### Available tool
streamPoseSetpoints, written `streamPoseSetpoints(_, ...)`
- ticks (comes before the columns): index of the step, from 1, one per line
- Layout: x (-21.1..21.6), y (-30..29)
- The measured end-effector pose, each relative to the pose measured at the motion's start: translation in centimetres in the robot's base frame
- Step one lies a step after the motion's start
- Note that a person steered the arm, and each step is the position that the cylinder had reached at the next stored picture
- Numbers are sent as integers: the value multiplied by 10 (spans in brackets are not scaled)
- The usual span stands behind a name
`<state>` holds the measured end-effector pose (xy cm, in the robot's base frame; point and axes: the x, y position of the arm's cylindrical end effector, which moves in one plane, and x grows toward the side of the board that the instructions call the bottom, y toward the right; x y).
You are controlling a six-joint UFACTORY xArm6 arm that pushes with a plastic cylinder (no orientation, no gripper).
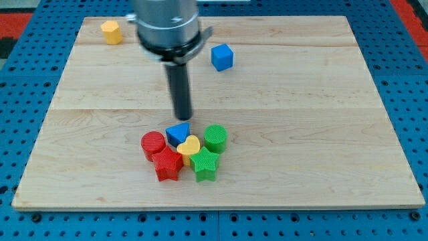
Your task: Move the blue cube into the blue triangle
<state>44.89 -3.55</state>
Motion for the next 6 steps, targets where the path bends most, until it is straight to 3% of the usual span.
streamPoseSetpoints(1,-47,84)
streamPoseSetpoints(3,-166,93)
streamPoseSetpoints(5,-101,-19)
streamPoseSetpoints(6,-50,-26)
